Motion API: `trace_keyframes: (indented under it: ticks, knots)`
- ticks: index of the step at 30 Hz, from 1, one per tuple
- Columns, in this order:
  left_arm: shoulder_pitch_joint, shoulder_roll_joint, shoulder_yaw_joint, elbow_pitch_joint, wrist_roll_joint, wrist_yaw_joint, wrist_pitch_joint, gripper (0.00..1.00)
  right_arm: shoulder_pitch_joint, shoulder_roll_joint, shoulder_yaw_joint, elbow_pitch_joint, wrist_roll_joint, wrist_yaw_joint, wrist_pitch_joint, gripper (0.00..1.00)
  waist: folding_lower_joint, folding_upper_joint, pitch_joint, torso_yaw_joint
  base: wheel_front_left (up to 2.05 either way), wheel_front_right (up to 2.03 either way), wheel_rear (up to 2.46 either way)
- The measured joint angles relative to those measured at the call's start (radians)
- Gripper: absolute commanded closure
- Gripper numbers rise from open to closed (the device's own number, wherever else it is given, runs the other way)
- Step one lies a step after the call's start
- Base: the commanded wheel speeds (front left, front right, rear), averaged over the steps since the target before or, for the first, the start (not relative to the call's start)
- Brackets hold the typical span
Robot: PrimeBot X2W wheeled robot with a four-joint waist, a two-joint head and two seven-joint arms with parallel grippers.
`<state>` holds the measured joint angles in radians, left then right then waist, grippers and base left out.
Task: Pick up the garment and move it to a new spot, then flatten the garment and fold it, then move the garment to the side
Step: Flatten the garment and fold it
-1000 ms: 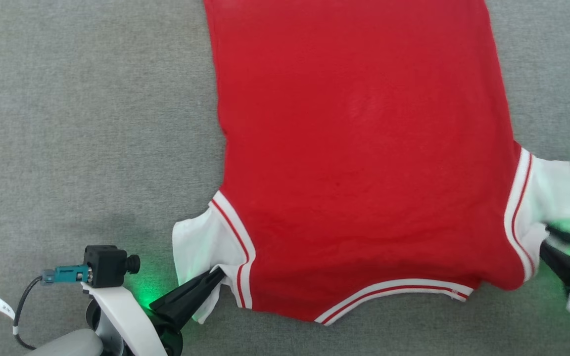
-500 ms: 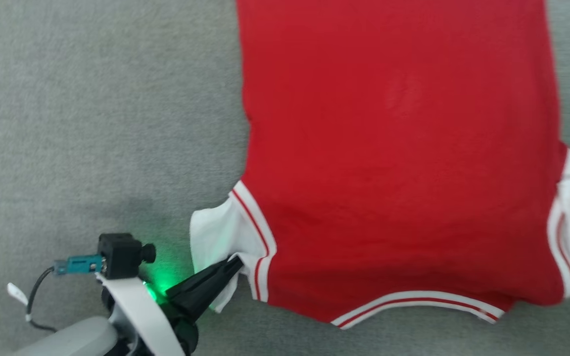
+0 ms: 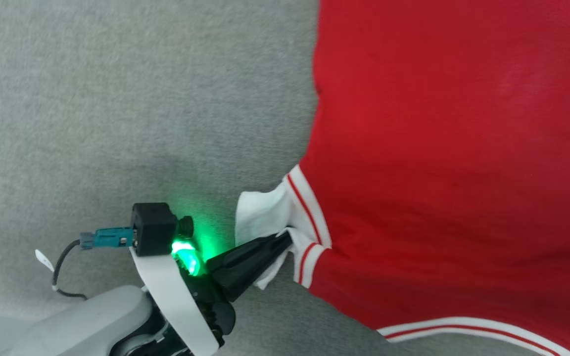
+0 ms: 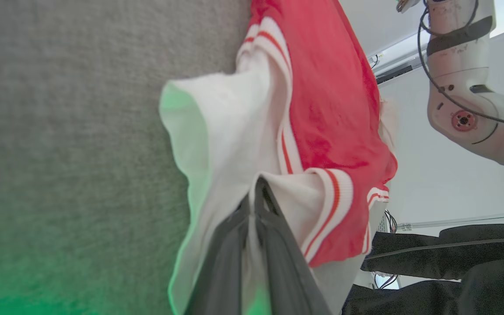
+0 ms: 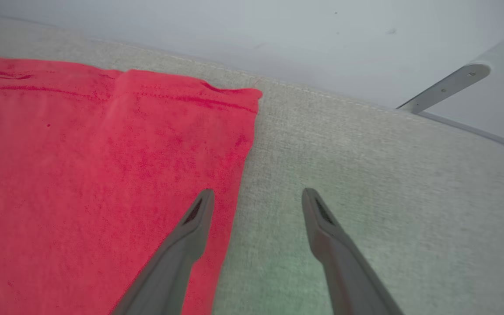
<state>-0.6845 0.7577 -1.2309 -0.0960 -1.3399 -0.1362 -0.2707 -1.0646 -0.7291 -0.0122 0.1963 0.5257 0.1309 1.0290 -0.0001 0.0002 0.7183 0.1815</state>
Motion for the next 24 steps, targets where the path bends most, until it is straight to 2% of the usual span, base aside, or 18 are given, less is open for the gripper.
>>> trace_keyframes:
  ticks: [5, 13, 14, 15, 16, 24]
  knots:
    - [-0.028, -0.022, -0.004, -0.015, 0.017, -0.005, -0.004, 1.0, -0.145, 0.016, 0.032, 0.155, -0.047, 0.0, 0.057, 0.0, 0.0, 0.0, 0.058, 0.05, 0.0, 0.0, 0.0]
    - [-0.05, -0.032, -0.01, -0.026, 0.02, -0.009, -0.009, 1.0, -0.264, 0.021, 0.069, 0.25, -0.044, 0.0, 0.174, 0.0, -0.0001, 0.0001, 0.101, 0.082, 0.0, 0.0, 0.0]
    - [-0.051, -0.032, -0.01, -0.027, 0.02, -0.009, -0.009, 1.0, -0.268, 0.021, 0.072, 0.252, -0.041, 0.0, 0.178, 0.09, 0.0, 0.0001, 0.103, 0.081, 0.0, 0.0, 0.0]
    - [-0.051, -0.031, -0.01, -0.028, 0.02, -0.009, -0.009, 1.0, -0.272, 0.021, 0.075, 0.254, -0.037, 0.0, 0.179, 0.82, 0.0, 0.0, 0.104, 0.08, 0.0, 0.0, 0.0]
    - [-0.051, -0.031, -0.01, -0.028, 0.021, -0.009, -0.009, 1.0, -0.274, 0.022, 0.075, 0.256, -0.031, 0.0, 0.178, 1.0, 0.0, 0.0001, 0.104, 0.079, 0.0, 0.0, 0.0]
    - [-0.046, -0.034, -0.005, -0.012, 0.018, -0.009, -0.008, 1.0, -0.247, 0.033, 0.079, 0.272, 0.008, 0.0, 0.099, 1.0, 0.0, -0.0001, 0.073, 0.063, 0.0, 0.0, 0.0]
